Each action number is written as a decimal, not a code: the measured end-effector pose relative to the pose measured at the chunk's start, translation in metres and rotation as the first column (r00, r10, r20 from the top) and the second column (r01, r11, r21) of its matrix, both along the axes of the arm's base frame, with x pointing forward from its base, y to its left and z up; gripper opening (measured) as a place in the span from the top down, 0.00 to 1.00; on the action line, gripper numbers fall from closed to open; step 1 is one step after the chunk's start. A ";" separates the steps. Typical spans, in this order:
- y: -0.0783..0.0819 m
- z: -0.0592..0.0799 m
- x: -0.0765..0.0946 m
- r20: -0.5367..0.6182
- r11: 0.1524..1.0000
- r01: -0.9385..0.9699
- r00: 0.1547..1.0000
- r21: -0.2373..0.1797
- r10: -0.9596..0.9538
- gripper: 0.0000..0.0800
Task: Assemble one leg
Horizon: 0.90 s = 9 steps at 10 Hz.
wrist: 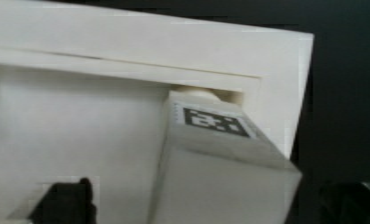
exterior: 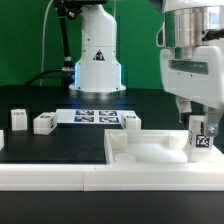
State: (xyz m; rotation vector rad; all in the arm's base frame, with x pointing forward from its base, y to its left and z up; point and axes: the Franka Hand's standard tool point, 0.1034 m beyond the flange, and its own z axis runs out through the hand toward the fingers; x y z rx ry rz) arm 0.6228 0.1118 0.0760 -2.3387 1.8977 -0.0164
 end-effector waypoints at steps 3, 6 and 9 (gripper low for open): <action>0.004 0.000 0.002 0.027 0.956 -0.290 0.956 -0.030 0.291 0.19; 0.003 0.002 0.004 0.040 0.852 -0.519 0.852 -0.063 0.522 0.19; 0.004 0.002 0.007 0.015 0.668 -0.741 0.669 -0.075 0.743 0.19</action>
Offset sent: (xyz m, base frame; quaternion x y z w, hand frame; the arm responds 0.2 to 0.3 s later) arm 0.0049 0.0086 0.0010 -0.0047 -0.0113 -0.2220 0.9750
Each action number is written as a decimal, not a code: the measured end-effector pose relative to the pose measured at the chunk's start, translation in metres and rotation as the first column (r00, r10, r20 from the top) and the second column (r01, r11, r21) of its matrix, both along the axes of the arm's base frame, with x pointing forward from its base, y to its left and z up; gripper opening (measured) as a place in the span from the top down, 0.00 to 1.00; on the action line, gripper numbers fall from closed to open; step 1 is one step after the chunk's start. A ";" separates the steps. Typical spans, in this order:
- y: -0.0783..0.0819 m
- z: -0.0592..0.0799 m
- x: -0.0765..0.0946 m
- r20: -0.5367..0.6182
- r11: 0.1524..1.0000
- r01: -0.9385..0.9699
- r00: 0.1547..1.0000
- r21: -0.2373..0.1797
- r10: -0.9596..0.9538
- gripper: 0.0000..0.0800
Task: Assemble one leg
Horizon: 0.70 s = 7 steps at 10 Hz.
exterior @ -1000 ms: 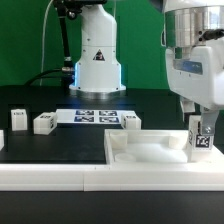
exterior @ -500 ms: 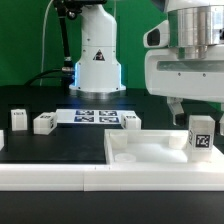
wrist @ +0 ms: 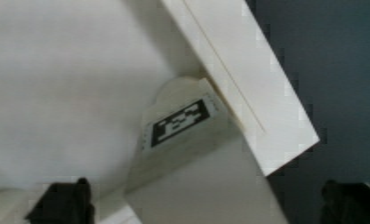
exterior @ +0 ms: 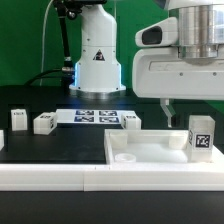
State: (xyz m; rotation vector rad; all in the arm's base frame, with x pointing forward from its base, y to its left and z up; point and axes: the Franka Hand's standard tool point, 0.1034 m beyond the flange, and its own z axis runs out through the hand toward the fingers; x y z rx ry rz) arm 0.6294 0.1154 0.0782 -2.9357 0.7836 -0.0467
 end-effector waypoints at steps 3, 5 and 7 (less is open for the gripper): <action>0.001 0.000 0.000 0.006 0.978 -0.204 0.979 -0.044 0.205 0.19; -0.001 0.000 0.001 0.015 0.964 -0.262 0.965 -0.053 0.263 0.19; -0.001 0.000 0.001 0.015 0.964 -0.260 0.965 -0.053 0.261 0.31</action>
Offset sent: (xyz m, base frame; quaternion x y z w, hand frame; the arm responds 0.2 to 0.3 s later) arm -0.0047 0.0003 0.0012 0.0056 0.0125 -0.1723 0.9850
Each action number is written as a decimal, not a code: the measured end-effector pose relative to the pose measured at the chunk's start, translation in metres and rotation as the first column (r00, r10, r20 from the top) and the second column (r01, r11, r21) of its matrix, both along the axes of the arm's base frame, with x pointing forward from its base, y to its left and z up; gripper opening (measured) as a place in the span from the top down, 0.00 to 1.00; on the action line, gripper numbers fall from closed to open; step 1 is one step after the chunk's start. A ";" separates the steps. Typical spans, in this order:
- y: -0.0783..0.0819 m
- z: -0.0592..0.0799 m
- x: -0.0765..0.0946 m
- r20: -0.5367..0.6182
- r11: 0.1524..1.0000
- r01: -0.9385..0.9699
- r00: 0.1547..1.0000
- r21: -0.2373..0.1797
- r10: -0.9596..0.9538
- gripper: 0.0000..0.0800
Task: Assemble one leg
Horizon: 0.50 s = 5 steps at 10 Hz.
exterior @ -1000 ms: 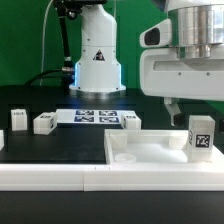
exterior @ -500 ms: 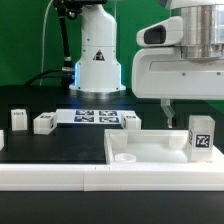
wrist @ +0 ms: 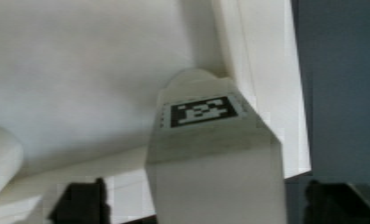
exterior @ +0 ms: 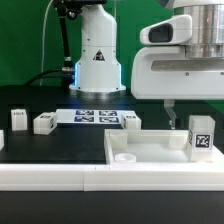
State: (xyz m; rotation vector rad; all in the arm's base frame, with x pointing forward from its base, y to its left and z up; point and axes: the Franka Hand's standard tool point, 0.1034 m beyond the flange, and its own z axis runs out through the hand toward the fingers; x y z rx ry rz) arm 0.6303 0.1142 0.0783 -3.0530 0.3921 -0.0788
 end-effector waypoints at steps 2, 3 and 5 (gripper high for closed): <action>-0.001 0.000 0.000 0.000 1.000 0.000 1.000 -0.002 0.000 0.64; -0.002 0.000 0.000 0.000 1.000 0.009 1.000 -0.002 -0.009 0.64; -0.003 0.000 0.000 0.000 1.000 0.021 1.000 -0.001 -0.021 0.64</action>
Offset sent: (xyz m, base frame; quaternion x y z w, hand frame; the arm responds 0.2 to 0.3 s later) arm 0.0000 0.0000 0.0000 0.0000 0.0000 0.0650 0.9979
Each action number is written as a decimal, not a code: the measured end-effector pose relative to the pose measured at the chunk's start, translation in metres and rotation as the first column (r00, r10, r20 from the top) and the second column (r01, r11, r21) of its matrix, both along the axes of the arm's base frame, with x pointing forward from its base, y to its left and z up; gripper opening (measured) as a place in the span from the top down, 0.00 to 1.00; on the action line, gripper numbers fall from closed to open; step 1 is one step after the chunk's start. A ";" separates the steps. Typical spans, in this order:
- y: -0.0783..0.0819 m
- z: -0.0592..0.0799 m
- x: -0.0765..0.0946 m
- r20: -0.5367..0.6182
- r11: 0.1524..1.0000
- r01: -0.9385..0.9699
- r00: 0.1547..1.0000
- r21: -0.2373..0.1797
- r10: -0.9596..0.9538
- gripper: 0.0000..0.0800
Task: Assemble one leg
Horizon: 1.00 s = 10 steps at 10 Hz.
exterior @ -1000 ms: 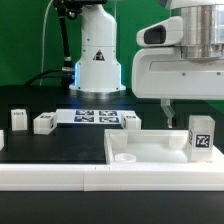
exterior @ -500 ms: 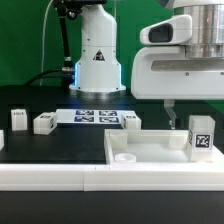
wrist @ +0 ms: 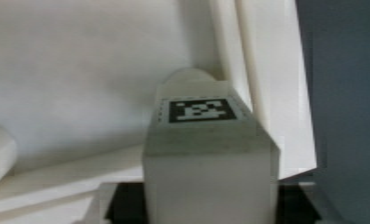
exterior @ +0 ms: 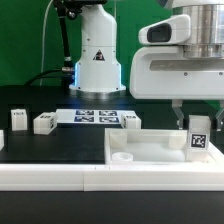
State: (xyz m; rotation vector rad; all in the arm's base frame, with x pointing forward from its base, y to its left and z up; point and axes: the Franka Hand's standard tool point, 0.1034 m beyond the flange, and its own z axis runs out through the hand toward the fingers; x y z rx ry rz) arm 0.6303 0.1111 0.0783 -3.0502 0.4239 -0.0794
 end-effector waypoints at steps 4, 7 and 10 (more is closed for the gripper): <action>-0.020 0.000 -0.005 0.013 0.957 0.291 0.957 0.000 -0.291 0.63; -0.026 -0.001 -0.006 0.010 0.917 0.398 0.917 -0.003 -0.398 0.58; -0.026 -0.001 -0.006 0.009 0.918 0.397 0.918 -0.004 -0.397 0.23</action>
Offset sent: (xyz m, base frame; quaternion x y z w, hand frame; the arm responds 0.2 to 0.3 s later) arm -0.0087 -0.0049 0.0031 0.0129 0.0406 0.2070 0.9774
